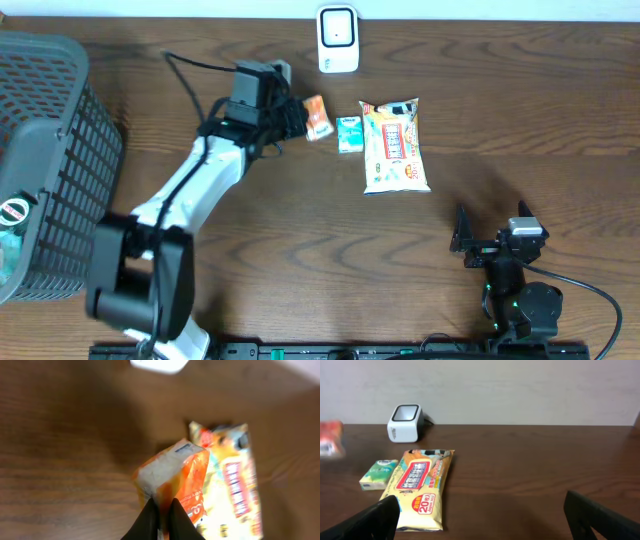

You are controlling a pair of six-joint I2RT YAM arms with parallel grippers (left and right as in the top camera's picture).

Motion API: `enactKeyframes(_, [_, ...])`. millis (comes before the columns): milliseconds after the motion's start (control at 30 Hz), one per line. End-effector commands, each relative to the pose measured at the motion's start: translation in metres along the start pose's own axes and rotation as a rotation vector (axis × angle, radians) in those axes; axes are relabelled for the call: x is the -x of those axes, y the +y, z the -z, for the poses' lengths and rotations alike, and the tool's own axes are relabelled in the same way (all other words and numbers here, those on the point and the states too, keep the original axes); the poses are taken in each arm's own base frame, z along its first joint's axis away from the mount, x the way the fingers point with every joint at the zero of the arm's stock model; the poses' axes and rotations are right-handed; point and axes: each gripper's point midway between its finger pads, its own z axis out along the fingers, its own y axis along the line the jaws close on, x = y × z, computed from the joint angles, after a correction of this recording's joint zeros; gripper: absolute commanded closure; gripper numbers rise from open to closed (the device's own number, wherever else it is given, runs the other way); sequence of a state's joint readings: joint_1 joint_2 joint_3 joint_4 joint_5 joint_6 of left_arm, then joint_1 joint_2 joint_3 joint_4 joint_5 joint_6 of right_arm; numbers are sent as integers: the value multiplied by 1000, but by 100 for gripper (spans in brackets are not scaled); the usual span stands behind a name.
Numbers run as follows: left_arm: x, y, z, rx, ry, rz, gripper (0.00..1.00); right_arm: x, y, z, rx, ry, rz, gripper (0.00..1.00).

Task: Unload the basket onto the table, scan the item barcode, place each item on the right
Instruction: 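Hold the orange pack near the scanner and lower it left of the green pack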

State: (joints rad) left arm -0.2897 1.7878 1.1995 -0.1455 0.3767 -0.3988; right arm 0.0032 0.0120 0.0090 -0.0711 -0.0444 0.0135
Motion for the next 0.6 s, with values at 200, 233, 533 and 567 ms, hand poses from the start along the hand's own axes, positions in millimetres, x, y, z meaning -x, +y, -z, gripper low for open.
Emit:
enactKeyframes(200, [-19, 20, -29, 26, 72, -113, 92, -1, 0, 0, -4, 2, 11, 1])
enactKeyframes(233, [-21, 21, -31, 24, 79, -111, 92, -1, 0, 0, -4, 2, 11, 1])
enactKeyframes(533, [-34, 24, -45, 9, 119, -106, 92, -1, 0, 0, -4, 2, 11, 1])
enactKeyframes(567, [-34, 22, -46, 5, 117, -109, 92, -1, 0, 0, -4, 2, 11, 1])
